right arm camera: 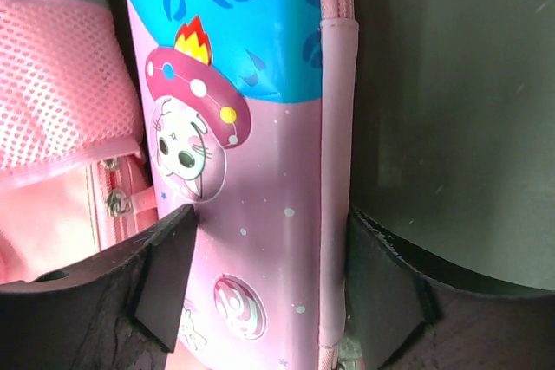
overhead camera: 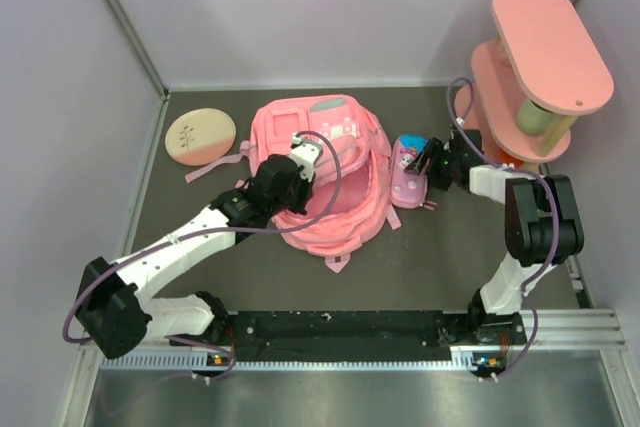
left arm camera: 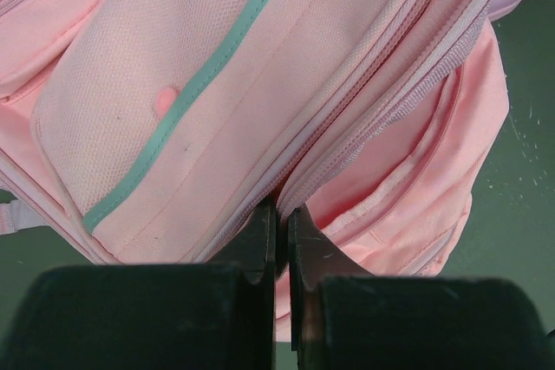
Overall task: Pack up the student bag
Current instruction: Pick up the stationery from the center of the board.
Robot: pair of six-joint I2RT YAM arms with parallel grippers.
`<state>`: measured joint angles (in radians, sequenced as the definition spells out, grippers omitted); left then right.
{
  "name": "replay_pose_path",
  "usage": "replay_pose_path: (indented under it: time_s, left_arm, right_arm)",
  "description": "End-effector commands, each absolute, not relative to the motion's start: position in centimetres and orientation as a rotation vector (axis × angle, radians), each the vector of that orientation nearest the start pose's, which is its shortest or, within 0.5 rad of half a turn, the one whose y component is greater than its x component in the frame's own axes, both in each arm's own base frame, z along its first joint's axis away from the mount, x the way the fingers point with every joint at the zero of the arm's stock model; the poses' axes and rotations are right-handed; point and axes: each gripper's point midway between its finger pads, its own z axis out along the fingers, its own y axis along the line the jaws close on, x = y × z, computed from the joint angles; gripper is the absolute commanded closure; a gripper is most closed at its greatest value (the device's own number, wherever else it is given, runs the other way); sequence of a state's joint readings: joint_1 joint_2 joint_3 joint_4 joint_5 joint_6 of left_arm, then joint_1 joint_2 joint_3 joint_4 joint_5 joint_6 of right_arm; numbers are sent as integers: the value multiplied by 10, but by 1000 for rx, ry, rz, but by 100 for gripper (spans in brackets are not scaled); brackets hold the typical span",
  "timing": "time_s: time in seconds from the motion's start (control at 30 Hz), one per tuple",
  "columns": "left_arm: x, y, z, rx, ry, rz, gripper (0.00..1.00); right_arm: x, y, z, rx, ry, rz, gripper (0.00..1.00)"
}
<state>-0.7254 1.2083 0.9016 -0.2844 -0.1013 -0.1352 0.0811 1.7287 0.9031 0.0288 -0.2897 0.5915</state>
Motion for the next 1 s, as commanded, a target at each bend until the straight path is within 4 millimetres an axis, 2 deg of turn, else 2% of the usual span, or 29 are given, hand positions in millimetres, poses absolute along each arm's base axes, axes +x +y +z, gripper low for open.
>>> replay_pose_path:
  time_s: [0.0, 0.07, 0.3, 0.43, 0.5, 0.63, 0.83, 0.97]
  left_arm:
    - [283, -233, 185, 517, 2098, -415, 100]
    - [283, -234, 185, 519, 2101, -422, 100]
    - [282, -238, 184, 523, 2107, -442, 100]
    - [281, -237, 183, 516, 2109, -446, 100]
    - [280, -237, 182, 519, 2110, -446, 100]
    - [279, -237, 182, 514, 2113, -453, 100]
    - [278, -236, 182, 513, 2113, -451, 100]
    - [279, -236, 181, 512, 2113, -450, 100]
  right_arm:
    - [392, 126, 40, 428, 2387, 802, 39]
    - [390, 126, 44, 408, 2379, 796, 45]
    - [392, 150, 95, 258, 2252, 903, 40]
    - [390, 170, 112, 191, 2205, 994, 37]
    - [390, 175, 112, 201, 2202, 1007, 37]
    - [389, 174, 94, 245, 2257, 962, 34]
    - [381, 191, 97, 211, 2236, 1079, 34]
    - [380, 194, 99, 200, 2231, 1065, 34]
